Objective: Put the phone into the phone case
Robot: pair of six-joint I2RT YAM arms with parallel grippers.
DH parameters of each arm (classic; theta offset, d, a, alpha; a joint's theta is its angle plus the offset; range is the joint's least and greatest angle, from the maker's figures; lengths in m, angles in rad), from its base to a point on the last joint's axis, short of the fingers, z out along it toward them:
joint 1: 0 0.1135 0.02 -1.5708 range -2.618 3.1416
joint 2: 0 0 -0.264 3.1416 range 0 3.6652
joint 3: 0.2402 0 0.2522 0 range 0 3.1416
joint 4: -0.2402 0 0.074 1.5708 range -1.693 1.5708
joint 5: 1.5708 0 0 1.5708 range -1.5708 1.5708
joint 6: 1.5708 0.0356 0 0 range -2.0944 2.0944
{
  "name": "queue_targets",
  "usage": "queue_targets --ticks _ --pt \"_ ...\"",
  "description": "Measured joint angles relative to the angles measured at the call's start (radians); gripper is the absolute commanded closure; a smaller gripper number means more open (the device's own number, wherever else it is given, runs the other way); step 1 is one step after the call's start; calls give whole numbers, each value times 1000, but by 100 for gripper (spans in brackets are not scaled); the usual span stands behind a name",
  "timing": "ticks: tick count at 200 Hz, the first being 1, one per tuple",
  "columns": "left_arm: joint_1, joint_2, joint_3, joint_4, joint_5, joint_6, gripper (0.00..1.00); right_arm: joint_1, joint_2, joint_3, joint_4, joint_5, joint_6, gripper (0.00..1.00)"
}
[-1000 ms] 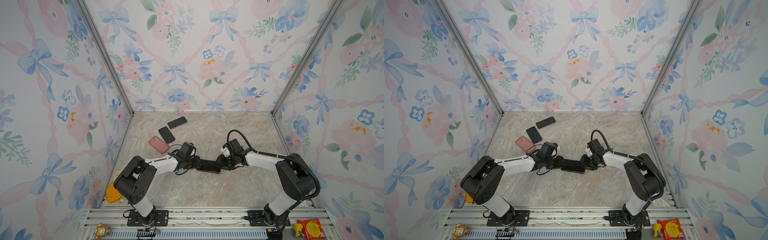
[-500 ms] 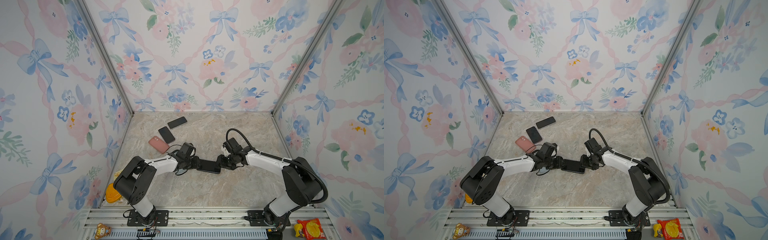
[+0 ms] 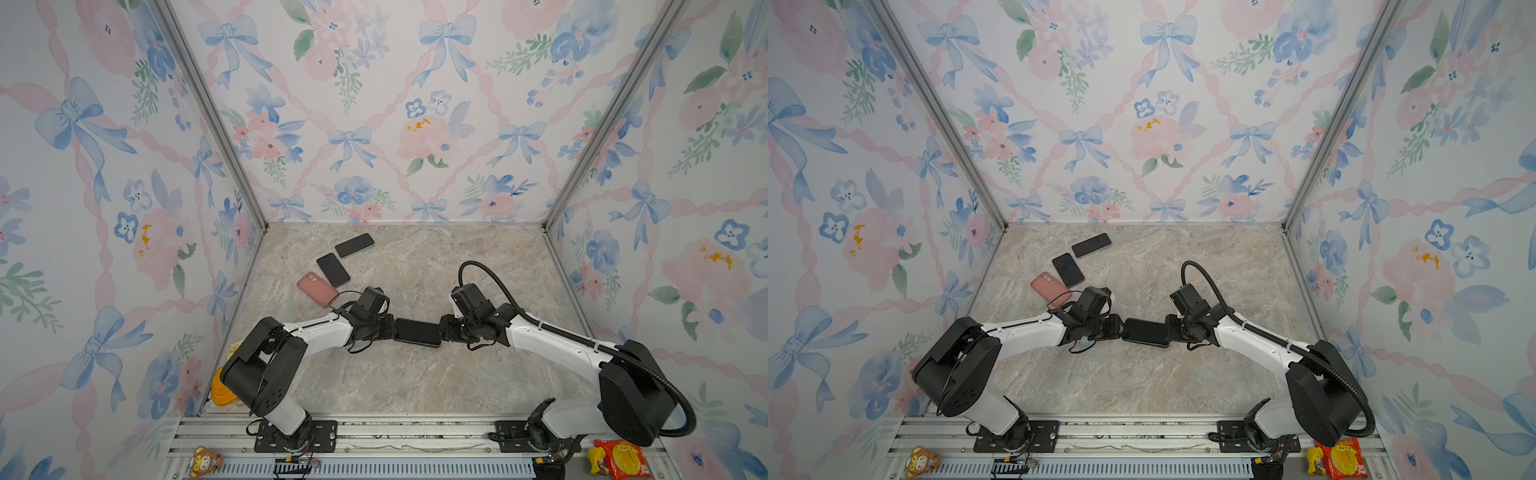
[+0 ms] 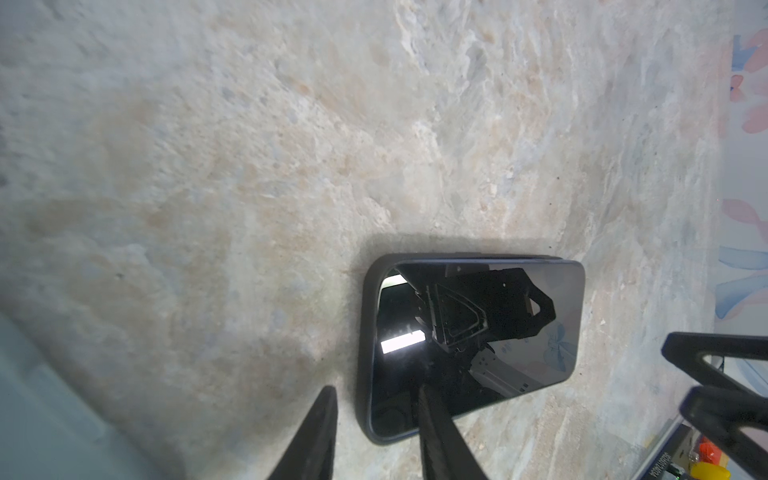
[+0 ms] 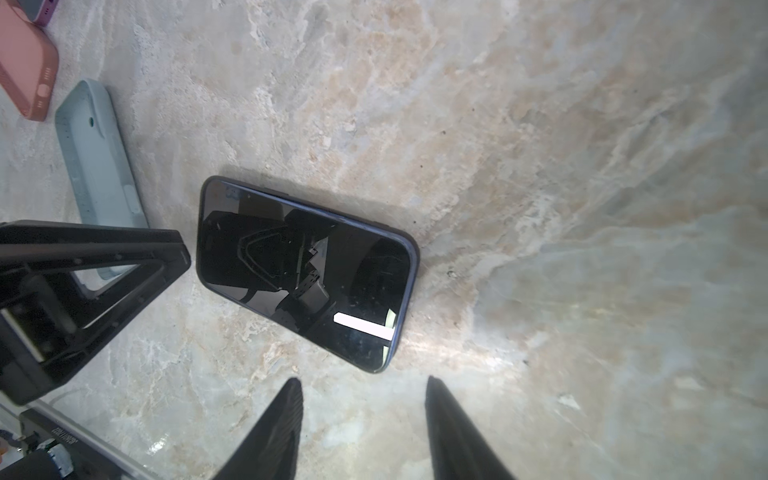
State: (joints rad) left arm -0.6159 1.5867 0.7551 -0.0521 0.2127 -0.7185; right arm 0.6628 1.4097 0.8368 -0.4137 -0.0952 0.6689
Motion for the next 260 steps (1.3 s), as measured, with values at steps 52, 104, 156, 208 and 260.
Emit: queue_targets --ticks 52,104,156,208,260 --pt "0 21 1 -2 2 0 64 2 21 -22 25 5 3 52" --pt "0 28 8 0 8 1 62 14 63 -22 62 1 3 52" --pt "0 43 19 2 12 4 56 22 89 -22 77 -2 3 52" --pt "0 47 23 3 29 11 56 22 109 -22 79 -2 3 55" --pt "0 60 27 21 47 11 57 26 129 -22 86 -5 3 58"
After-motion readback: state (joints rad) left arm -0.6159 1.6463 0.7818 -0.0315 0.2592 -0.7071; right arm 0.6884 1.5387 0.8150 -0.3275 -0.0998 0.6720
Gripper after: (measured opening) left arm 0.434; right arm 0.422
